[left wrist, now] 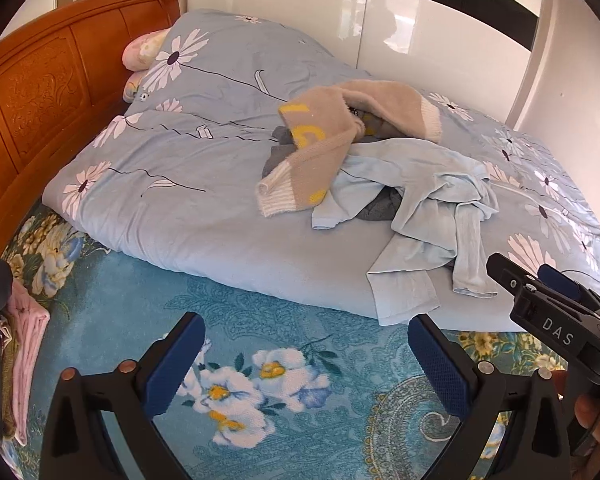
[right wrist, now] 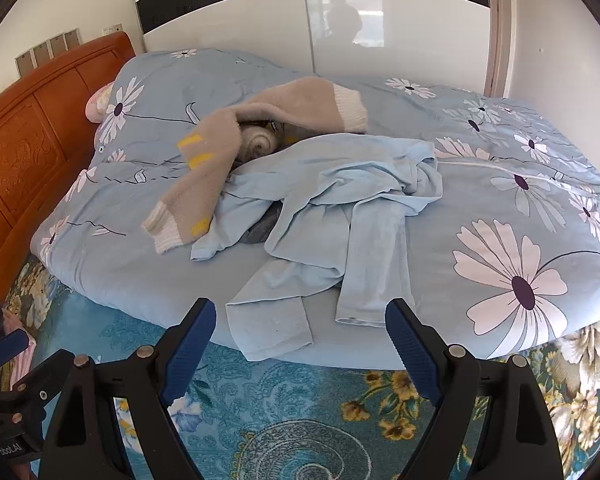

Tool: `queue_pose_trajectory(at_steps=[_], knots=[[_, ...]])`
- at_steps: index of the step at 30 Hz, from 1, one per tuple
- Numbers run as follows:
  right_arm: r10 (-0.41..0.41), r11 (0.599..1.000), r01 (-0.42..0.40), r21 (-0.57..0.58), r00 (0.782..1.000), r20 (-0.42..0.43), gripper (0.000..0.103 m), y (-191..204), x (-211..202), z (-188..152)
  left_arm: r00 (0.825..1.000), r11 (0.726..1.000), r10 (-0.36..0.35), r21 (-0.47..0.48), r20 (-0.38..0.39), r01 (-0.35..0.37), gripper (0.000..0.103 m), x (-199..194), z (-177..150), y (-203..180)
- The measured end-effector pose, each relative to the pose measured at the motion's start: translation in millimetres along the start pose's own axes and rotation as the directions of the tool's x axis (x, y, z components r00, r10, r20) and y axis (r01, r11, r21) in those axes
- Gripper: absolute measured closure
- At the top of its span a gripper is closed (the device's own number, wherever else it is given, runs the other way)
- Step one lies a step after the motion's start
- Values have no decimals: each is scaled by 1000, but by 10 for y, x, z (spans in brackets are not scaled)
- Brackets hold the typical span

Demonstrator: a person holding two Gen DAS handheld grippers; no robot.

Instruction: Fold clothes

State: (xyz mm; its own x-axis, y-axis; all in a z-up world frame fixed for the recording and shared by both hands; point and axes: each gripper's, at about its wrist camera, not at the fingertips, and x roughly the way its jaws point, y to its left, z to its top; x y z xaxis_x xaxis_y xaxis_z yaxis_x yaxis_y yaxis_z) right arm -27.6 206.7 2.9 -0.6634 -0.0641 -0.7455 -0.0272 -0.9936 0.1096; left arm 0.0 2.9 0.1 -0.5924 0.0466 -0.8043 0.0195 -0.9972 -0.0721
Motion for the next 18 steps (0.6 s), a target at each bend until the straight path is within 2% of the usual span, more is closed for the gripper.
queue_pose_trajectory(at_steps=[7,11,18], knots=[[-11,1000,11,-10,1000,-14,15,-120,-17,79,999,997,22,68,31,-24,0,3,-11,-273],[-23,1000,22,-19,1000,-15,15,-172,-43,104,996,998,-48,53,75,44,0,-109,-45,-165],[-55,998,55,-42,999,-1,15,-191,-87,124,994,997,-69,29,80,67,0,-97,-67,-159]])
